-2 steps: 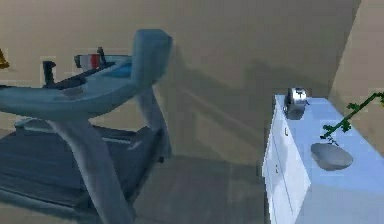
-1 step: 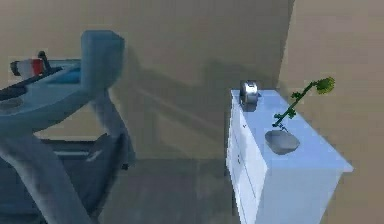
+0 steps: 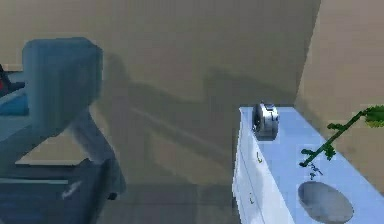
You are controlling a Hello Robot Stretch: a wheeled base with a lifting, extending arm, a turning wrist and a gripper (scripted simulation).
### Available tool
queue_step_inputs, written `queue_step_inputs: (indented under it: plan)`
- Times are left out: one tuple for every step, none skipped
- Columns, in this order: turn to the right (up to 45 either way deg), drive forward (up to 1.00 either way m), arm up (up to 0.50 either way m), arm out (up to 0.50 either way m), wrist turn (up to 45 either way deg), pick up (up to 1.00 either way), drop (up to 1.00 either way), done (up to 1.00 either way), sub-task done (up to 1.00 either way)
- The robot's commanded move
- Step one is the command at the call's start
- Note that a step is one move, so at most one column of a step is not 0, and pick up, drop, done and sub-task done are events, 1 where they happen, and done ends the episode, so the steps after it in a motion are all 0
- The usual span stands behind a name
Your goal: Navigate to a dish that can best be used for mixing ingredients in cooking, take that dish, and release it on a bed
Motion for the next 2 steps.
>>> queue_step_inputs:
  plan:
    - [-42.0,0.00,0.00,0.00,0.0,0.00,0.00,0.00,0.00]
    - [0.0,0.00,0.50,0.00,0.0,0.00,0.00,0.00,0.00]
